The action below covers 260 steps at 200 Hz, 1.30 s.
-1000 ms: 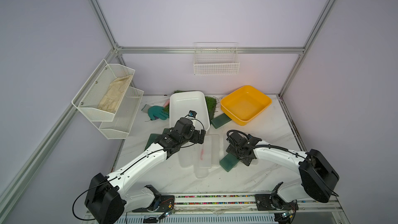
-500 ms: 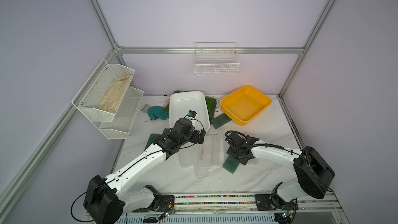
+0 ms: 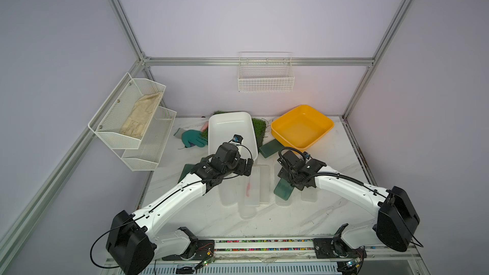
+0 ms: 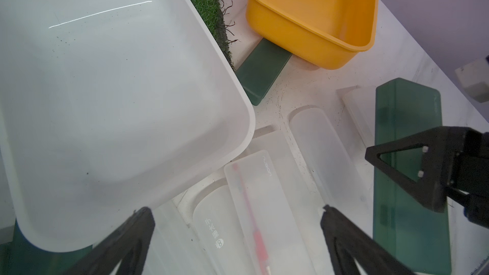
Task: Place the pencil cases by color into the storage box
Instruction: Pick up the pencil case from the center of the board, then place the pencil case at the storage box.
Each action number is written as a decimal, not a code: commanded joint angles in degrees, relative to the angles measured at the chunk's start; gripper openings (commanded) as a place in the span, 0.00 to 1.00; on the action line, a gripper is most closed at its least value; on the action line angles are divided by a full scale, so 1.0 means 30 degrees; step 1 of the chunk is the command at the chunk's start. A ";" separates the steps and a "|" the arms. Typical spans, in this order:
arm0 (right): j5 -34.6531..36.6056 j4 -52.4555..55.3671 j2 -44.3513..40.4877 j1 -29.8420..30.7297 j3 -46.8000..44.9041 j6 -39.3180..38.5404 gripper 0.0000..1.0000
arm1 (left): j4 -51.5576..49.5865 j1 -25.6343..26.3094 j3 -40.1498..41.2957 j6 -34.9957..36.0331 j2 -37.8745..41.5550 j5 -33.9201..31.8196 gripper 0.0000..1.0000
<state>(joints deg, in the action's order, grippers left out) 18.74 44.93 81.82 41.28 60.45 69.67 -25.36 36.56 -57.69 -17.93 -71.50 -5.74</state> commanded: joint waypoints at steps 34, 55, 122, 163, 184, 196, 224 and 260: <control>0.1795 0.0924 -0.0139 -0.0590 0.4051 -0.3297 0.58 | 0.0013 -0.0199 -0.1714 0.0026 -0.0846 -0.0094 1.00; 0.0976 0.0231 0.0637 -0.2584 0.5661 -0.5776 0.58 | 0.0006 -0.0247 -0.1909 0.0054 -0.1088 -0.0109 1.00; -0.1486 -0.3608 0.5945 -0.9517 1.1451 -1.4570 0.57 | 0.0045 -0.0599 -0.2907 0.0383 -0.2379 0.0153 1.00; -0.5469 -0.5979 1.0251 -1.1422 1.3832 -1.9422 0.56 | 0.0399 -0.0613 -0.3637 0.0658 -0.3785 0.0833 1.00; -0.6591 -0.7967 1.1690 -1.1643 1.3890 -2.1222 0.56 | 0.0429 -0.0613 -0.4093 0.0902 -0.4297 0.1308 1.00; -0.7303 -0.8943 1.2311 -1.1636 1.3708 -2.2149 0.56 | 0.0428 -0.0612 -0.4275 0.1017 -0.4537 0.1442 1.00; -0.8357 -0.9485 1.3952 -1.1623 1.4308 -2.3771 0.56 | 0.0428 -0.0613 -0.4595 0.1257 -0.4861 0.1634 1.00; -0.9788 -0.8123 1.5342 -1.1324 1.5209 -2.5660 0.57 | 0.0414 -0.0613 -0.4731 0.1495 -0.4988 0.1706 1.00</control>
<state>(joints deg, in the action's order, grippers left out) -5.74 21.28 127.15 6.48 103.20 -0.21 -25.76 34.98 -68.38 -15.18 -86.41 -1.72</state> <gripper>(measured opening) 0.752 0.998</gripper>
